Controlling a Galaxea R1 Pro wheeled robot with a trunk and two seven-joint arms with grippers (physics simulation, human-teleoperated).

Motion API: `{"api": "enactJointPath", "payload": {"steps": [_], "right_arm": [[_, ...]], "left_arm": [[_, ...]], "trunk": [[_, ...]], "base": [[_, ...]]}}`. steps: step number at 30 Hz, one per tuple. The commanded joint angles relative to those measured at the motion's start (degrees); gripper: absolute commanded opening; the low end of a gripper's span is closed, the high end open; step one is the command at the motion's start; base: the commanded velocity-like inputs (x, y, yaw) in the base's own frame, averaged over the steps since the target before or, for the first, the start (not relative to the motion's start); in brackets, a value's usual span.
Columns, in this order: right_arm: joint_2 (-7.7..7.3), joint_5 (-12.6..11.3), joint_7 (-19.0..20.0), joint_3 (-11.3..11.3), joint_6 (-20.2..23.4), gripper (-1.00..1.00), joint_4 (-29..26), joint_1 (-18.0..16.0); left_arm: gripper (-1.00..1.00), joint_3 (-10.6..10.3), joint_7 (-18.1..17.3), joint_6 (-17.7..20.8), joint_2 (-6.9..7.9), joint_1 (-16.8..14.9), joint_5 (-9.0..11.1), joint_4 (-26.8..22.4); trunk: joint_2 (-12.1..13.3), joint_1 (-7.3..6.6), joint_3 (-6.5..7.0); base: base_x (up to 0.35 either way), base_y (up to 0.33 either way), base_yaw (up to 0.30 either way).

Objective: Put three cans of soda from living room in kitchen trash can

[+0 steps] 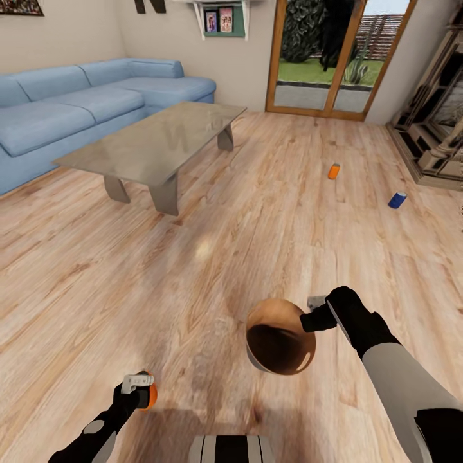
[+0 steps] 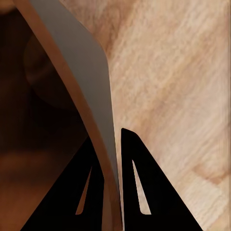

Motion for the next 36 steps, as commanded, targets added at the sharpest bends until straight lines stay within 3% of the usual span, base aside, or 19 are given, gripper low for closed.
{"api": "enactJointPath", "payload": {"steps": [1,24,28,29,33,34,35,36], "right_arm": [[0.02,-1.5,0.3,0.0,0.4,-1.00,0.0,0.0],[0.02,-1.7,0.4,0.0,0.4,-1.00,0.0,0.1],[0.09,-1.7,0.4,0.2,0.4,-1.00,0.1,0.1],[0.10,-1.7,0.5,1.3,0.4,-1.00,0.2,0.2],[0.10,-1.8,0.7,3.8,0.4,-1.00,0.3,0.2],[0.11,-1.9,0.8,4.5,0.4,-1.00,0.4,0.2],[0.11,-1.9,0.9,4.9,0.4,-1.00,0.4,0.2],[0.11,-1.9,0.9,5.1,0.4,-1.00,0.4,0.2]], "left_arm": [[-1.00,0.0,0.0,0.0,0.00,0.0,-0.1,0.0],[-1.00,0.0,-0.2,-0.1,0.00,0.0,0.3,-0.5],[-1.00,0.0,-0.4,0.1,0.02,0.0,0.4,-0.7],[-1.00,0.1,-0.5,0.7,0.04,0.0,0.5,-0.8],[-1.00,0.2,-1.0,5.5,0.41,-0.1,0.7,-1.4],[-1.00,0.3,-2.0,10.1,0.55,-0.3,0.8,-5.0],[-1.00,0.4,-3.4,17.1,0.64,-0.3,0.9,-12.2],[-1.00,0.4,-3.9,20.0,0.67,-0.4,0.9,-15.2]], "trunk": [[0.0,-0.03,0.23],[0.3,-0.62,5.33],[1.9,-1.50,6.04],[2.3,-1.72,6.22],[3.9,-2.59,6.94],[4.3,-2.81,7.12],[4.7,-3.03,7.30],[5.1,-3.25,7.48]], "base": [[0.000,0.000,0.000],[0.000,0.000,0.000],[0.000,0.000,0.000],[0.000,0.000,0.000],[0.000,0.000,0.000],[0.000,0.000,0.000],[0.000,0.000,0.000],[0.000,0.000,0.000]]}}
